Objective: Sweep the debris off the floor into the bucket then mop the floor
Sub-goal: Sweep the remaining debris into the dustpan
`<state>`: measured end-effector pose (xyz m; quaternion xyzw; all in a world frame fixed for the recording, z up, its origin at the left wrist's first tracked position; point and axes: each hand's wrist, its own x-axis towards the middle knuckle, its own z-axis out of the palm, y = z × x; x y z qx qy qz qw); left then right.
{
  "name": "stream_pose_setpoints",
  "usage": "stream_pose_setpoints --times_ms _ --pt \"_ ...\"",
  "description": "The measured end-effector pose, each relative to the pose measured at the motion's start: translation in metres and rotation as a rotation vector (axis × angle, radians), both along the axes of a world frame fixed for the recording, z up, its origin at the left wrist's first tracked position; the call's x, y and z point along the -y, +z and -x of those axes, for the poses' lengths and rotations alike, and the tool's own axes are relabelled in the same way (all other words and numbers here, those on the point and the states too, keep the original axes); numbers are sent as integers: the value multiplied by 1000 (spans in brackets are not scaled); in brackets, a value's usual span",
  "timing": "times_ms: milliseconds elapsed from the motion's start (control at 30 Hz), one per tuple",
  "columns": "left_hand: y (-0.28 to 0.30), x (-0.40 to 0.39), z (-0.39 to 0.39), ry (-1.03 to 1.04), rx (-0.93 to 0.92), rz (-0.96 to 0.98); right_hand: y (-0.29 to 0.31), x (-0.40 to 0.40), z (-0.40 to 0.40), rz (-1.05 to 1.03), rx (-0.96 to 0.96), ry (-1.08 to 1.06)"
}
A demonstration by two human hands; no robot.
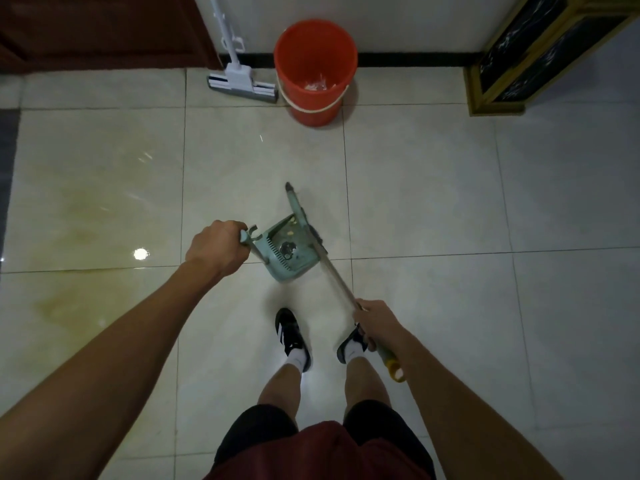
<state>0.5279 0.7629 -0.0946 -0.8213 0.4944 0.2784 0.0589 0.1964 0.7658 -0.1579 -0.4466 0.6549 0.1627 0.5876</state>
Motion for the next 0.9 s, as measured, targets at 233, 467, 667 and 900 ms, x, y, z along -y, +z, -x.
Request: stream_pose_setpoints --times_ms 233,467,667,900 --pt "9 -13 -22 35 -13 -15 11 -1 -5 125 -17 -1" --pt "9 -47 -53 118 -1 -51 -10 21 -27 273 -189 311" --pt "1 -54 -54 107 2 -35 -23 6 -48 211 -241 510" --pt "1 -49 -53 38 10 -5 9 -16 -49 63 -55 319"
